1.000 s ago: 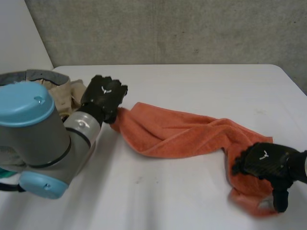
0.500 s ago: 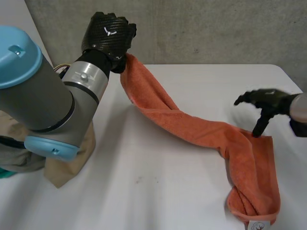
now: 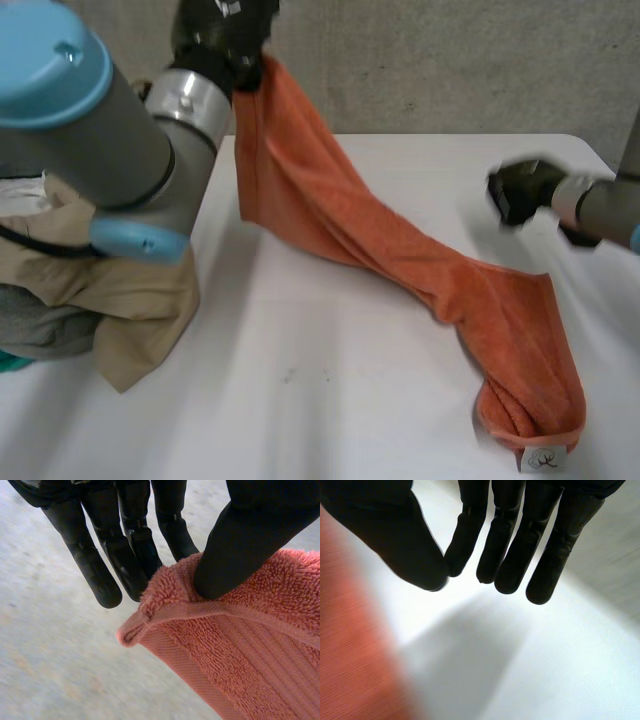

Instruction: Fold the laundry.

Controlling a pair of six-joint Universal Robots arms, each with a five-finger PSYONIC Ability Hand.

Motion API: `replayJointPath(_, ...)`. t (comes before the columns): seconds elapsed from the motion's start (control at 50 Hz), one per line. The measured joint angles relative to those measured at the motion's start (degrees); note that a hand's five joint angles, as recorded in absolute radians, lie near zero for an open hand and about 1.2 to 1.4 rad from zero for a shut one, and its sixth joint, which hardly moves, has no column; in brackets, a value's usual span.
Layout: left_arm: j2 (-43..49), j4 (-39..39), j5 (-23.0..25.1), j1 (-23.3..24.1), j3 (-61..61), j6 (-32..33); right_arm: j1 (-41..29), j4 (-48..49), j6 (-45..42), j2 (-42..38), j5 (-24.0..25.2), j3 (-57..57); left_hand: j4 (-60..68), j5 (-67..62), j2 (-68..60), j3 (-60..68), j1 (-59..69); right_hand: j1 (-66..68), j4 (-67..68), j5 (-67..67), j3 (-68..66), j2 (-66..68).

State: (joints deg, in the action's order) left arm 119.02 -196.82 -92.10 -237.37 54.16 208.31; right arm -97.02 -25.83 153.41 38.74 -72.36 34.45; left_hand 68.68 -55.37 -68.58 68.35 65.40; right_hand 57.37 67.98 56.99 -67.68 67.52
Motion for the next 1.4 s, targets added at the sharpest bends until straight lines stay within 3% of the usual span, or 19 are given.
replayJointPath(0.12, 5.19, -2.44, -2.37, -0.96, -14.99, -0.01, -0.07, 15.03, 6.75, 8.3, -6.41, -3.07, 0.01, 0.0, -0.04, 0.05, 0.0, 0.0, 0.01, 0.0, 0.0, 0.0)
replayJointPath(0.26, 6.23, -3.46, -3.37, -0.07, -19.1, -0.25, -0.08, 21.55, 10.4, 15.92, -3.13, 4.64, 0.01, 0.0, -0.04, 0.05, 0.0, -1.35, -1.67, -1.37, 1.86, -1.79)
replayJointPath(0.28, 5.48, -3.61, -3.2, 0.34, -17.46, -0.29, -0.09, 20.87, 10.41, 15.99, -1.85, 6.47, 0.0, 0.0, -0.04, 0.05, 0.0, -6.19, -7.38, -6.3, 7.11, -7.82)
replayJointPath(0.34, 2.48, -4.47, -2.1, 1.36, -11.52, -0.32, -0.15, 17.6, 9.57, 14.16, 1.25, 9.9, 0.0, 0.0, -0.04, 0.05, 0.0, -33.23, -37.98, -36.28, 37.86, -38.22)
replayJointPath(0.4, -0.47, -5.72, -0.79, 1.84, -6.09, -0.32, -0.23, 13.72, 8.06, 10.78, 3.67, 11.15, 0.01, 0.0, -0.04, 0.05, 0.0, -40.14, -48.36, -47.22, 48.09, -47.73)
replayJointPath(0.52, -4.84, -7.83, 1.16, 2.23, 0.65, -0.25, -1.43, 7.33, 5.79, 2.46, 9.63, 9.5, 0.01, 0.0, -0.05, 0.06, 0.0, -43.72, -52.57, -52.23, 53.34, -52.5)
replayJointPath(0.74, -11.33, -7.46, 1.45, 2.96, 2.67, -0.18, -8.18, 6.36, 10.68, -8.6, 17.45, 0.01, 0.01, 0.0, -0.05, 0.06, 0.0, -43.72, -52.57, -52.26, 53.34, -52.5)
replayJointPath(0.8, -13.65, -7.16, 1.42, 3.27, 3.63, -0.18, -11.45, 6.57, 13.07, -12.19, 18.16, -3.53, 0.01, 0.0, -0.05, 0.06, 0.0, -41.71, -50.45, -49.41, 50.51, -49.68)
replayJointPath(0.84, -14.68, -7.04, 1.42, 3.37, 4.31, -0.17, -13.03, 6.67, 13.98, -13.96, 17.94, -5.46, 0.01, 0.0, -0.05, 0.06, 0.0, -23.48, -32.15, -32.19, 31.74, -31.32)
replayJointPath(0.86, -14.94, -7.02, 1.42, 3.38, 4.54, -0.15, -13.48, 6.7, 14.23, -14.5, 17.7, -6.15, 0.01, 0.0, -0.05, 0.06, 0.0, -23.48, -32.15, -32.19, 31.74, -31.32)
replayJointPath(0.88, -15.33, -6.94, 1.43, 3.36, 5.04, -0.11, -14.25, 6.79, 14.65, -15.43, 16.69, -7.68, 0.01, 0.0, -0.04, 0.06, 0.0, -8.8, -16.54, -17.95, 16.04, -13.88)
replayJointPath(0.9, -15.49, -6.88, 1.44, 3.32, 5.38, -0.08, -14.58, 6.82, 14.81, -15.8, 15.63, -8.61, 0.02, 0.0, -0.04, 0.06, 0.0, -3.12, -7.01, -8.36, 6.66, -5.6)
replayJointPath(0.94, -15.58, -6.7, 1.46, 3.19, 6.09, 0.01, -14.98, 6.92, 14.89, -16.04, 11.7, -10.65, 0.01, 0.0, -0.05, 0.06, 0.0, -0.14, -0.97, -1.73, 0.65, -0.1)
replayJointPath(1.02, -15.21, -6.07, 1.46, 2.82, 7.29, 0.15, -14.24, 7.15, 13.97, -13.55, 3.56, -11.92, 0.01, 0.0, -0.05, 0.06, 0.0, -0.11, 0.0, -0.92, -0.13, 0.12)
replayJointPath(1.06, -14.13, -4.9, 1.42, 2.03, 8.52, 0.44, -11.61, 7.2, 11.33, -7.99, -0.78, -8.66, 0.01, 0.0, -0.05, 0.06, 0.0, -0.11, 0.01, -0.84, -0.13, 0.12)
replayJointPath(1.16, -11.53, -1.96, 1.33, -0.45, 10.82, 1.82, -5.73, 7.05, 3.06, 4.72, -1.03, 3.97, 0.01, 0.0, -0.05, 0.06, 0.0, -0.11, 0.01, -0.83, -0.13, 0.13)
replayJointPath(1.2, -11.24, -1.67, 1.31, -0.65, 11.0, 2.01, -5.35, 7.03, 2.29, 5.7, -0.86, 5.15, 0.01, 0.0, -0.05, 0.06, 0.0, -0.11, 0.01, -0.83, -0.13, 0.13)
replayJointPath(1.26, -6.9, 2.28, 0.99, -2.41, 12.71, 4.65, -2.64, 6.47, -5.75, 14.69, 0.25, 17.31, 0.01, 0.0, -0.05, 0.06, 0.0, -0.11, 0.01, -0.83, -0.14, 0.13)
replayJointPath(1.4, 4.33, 9.15, 0.71, -2.91, 11.33, 9.92, -2.46, 6.22, -11.09, 17.17, -1.24, 23.56, 0.01, 0.0, -0.06, 0.09, 0.0, -0.11, 0.02, -0.83, -0.13, 0.12)
